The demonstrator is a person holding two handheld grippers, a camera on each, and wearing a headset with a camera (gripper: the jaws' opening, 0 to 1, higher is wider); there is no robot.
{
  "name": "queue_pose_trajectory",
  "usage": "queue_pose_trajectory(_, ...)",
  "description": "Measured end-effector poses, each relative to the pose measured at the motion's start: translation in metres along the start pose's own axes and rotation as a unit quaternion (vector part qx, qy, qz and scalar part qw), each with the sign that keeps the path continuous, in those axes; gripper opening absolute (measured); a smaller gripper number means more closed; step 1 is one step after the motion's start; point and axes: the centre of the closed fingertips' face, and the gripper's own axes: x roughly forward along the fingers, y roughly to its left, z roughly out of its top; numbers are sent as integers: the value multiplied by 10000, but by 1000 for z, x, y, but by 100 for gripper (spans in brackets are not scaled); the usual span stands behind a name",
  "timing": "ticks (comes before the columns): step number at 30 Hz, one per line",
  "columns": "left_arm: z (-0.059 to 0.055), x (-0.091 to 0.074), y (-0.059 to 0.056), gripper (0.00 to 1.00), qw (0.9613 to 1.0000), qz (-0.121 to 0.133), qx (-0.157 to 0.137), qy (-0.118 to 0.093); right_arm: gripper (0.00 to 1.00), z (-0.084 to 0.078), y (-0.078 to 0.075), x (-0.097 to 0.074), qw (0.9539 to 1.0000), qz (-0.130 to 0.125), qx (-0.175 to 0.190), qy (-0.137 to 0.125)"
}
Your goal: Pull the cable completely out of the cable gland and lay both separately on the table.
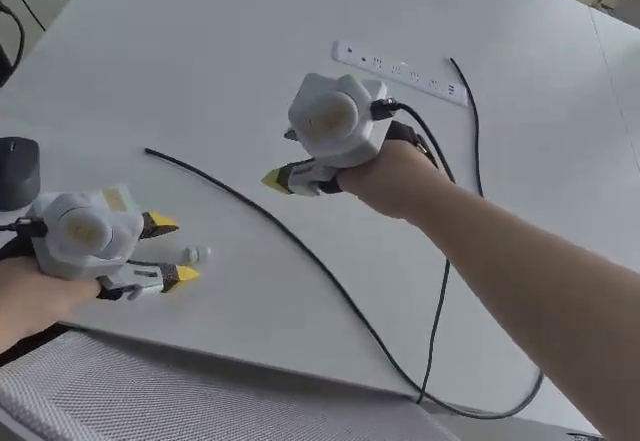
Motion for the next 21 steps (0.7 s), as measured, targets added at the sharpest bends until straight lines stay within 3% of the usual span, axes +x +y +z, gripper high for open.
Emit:
queue_pose_trajectory(11, 11, -25, -10, 55, 9999, -20, 16, -138, 47, -18, -6, -62, 9969, -416, 459, -492)
queue_pose_trajectory(15, 15, -34, -15, 59, 9998, -13, 2, -184, 50, -30, -3, -81, 9928, -547, 778, -731)
queue_pose_trajectory(18, 18, -39, -20, 61, 9997, -65, -21, -215, 50, -36, 0, -97, 9877, -726, 840, -1105)
queue_pose_trajectory(21, 20, -45, -23, 65, 9998, -69, 43, -197, 54, -53, 9, -113, 9823, -759, 1159, -1263)
